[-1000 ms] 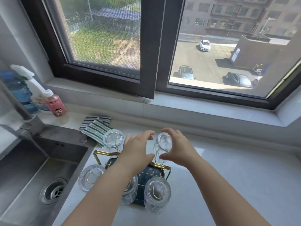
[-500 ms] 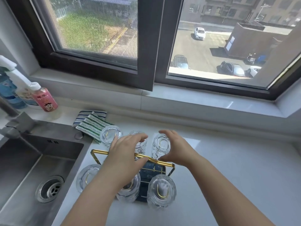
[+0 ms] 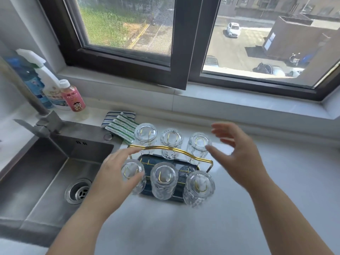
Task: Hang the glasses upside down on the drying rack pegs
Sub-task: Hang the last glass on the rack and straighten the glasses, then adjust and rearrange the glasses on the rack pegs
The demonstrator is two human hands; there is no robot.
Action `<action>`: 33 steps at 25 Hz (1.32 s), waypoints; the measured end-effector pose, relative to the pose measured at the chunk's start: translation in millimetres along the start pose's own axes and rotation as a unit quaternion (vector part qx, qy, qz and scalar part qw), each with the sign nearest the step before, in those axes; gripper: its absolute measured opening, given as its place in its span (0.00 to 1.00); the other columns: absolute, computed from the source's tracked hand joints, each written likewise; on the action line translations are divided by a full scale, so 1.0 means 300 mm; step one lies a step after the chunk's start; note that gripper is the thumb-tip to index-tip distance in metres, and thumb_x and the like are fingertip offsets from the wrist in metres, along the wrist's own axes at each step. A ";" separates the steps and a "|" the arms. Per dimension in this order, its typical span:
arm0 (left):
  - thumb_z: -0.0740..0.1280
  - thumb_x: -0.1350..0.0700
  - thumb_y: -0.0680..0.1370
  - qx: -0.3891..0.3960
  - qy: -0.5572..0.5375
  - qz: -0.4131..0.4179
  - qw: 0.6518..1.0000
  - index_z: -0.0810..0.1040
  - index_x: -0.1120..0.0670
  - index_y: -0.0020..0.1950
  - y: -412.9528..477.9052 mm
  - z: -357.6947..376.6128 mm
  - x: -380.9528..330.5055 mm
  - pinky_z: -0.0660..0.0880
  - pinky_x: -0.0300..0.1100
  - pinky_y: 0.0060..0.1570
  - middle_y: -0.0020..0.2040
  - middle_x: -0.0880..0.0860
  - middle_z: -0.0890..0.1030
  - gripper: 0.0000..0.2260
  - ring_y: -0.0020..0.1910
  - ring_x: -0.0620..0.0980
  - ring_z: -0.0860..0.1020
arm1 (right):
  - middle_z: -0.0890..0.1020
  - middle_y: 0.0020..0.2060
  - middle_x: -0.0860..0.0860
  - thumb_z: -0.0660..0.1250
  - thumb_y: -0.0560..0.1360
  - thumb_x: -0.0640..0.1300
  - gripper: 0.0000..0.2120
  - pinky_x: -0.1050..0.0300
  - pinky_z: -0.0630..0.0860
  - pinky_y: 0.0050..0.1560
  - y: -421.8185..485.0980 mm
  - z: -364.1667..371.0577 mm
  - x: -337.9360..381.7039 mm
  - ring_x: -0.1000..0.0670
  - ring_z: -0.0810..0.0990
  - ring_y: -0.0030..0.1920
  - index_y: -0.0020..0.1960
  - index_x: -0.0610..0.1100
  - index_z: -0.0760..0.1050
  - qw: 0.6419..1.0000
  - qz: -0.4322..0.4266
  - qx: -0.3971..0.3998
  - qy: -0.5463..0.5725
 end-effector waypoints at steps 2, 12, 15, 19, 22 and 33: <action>0.76 0.54 0.66 0.024 0.018 -0.029 0.999 0.64 0.39 0.65 -0.021 0.000 0.080 0.63 0.41 0.61 0.63 0.41 0.68 0.33 0.65 0.44 0.65 | 0.81 0.47 0.58 0.74 0.65 0.39 0.20 0.70 0.71 0.52 -0.098 0.075 0.087 0.60 0.78 0.50 0.51 0.56 0.74 0.999 -0.017 0.029 0.036; 0.79 0.52 0.62 0.102 -0.082 -0.093 0.987 0.62 0.39 0.64 -0.032 0.119 0.313 0.64 0.28 0.55 0.61 0.38 0.72 0.37 0.59 0.33 0.70 | 0.68 0.67 0.54 0.70 0.67 0.55 0.37 0.60 0.56 0.66 -0.151 0.595 0.170 0.52 0.62 0.67 0.70 0.51 0.56 0.962 -0.044 0.216 -0.160; 0.78 0.53 0.61 0.110 -0.120 -0.083 0.983 0.68 0.37 0.55 -0.015 0.133 0.317 0.67 0.20 0.41 0.47 0.34 0.79 0.29 0.48 0.27 0.73 | 0.73 0.64 0.49 0.72 0.64 0.56 0.45 0.55 0.59 0.65 -0.099 0.637 0.156 0.46 0.67 0.64 0.72 0.51 0.49 0.963 -0.001 0.201 -0.182; 0.78 0.55 0.61 0.112 -0.150 -0.083 0.979 0.70 0.36 0.53 -0.011 0.125 0.337 0.67 0.19 0.39 0.48 0.28 0.76 0.28 0.47 0.28 0.74 | 0.76 0.60 0.51 0.73 0.61 0.57 0.49 0.56 0.57 0.64 -0.090 0.649 0.140 0.47 0.69 0.61 0.72 0.52 0.47 0.966 0.012 0.190 -0.175; 0.78 0.55 0.61 0.121 -0.165 -0.082 0.975 0.70 0.32 0.52 -0.013 0.121 0.336 0.67 0.18 0.39 0.48 0.27 0.76 0.29 0.48 0.28 0.74 | 0.77 0.59 0.55 0.74 0.60 0.56 0.49 0.59 0.55 0.61 -0.096 0.635 0.146 0.50 0.69 0.61 0.72 0.52 0.49 0.973 0.017 0.172 -0.152; 0.78 0.55 0.62 0.132 -0.167 -0.071 0.975 0.68 0.28 0.51 -0.002 0.123 0.306 0.65 0.16 0.40 0.49 0.23 0.74 0.30 0.50 0.23 0.70 | 0.77 0.58 0.60 0.74 0.58 0.60 0.47 0.64 0.53 0.56 -0.086 0.605 0.125 0.56 0.65 0.57 0.70 0.57 0.52 0.977 0.025 0.148 -0.152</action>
Point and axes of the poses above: each hand's wrist, its own y-axis towards the middle knuckle, its own z-axis out of the palm, x = y × z, the point moved 10 cm from there along y, towards the middle knuckle
